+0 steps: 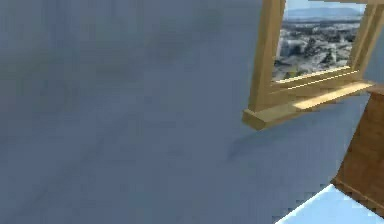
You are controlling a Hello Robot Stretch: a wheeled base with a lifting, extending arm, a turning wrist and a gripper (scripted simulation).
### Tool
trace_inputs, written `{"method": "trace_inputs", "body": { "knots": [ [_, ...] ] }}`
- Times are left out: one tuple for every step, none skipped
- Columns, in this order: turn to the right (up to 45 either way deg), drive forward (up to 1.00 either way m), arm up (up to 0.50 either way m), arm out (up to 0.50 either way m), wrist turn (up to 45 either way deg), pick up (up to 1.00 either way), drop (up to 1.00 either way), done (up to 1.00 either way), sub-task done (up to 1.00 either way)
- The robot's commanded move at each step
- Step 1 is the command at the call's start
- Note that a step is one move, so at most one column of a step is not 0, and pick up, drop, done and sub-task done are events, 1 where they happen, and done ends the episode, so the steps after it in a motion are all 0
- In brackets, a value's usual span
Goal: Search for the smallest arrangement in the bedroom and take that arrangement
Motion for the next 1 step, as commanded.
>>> {"method": "trace_inputs", "body": {
  "knots": [
    [45.0,0.00,0.00,0.00,0.0,0.00,0.00,0.00,0.00]
  ]
}}
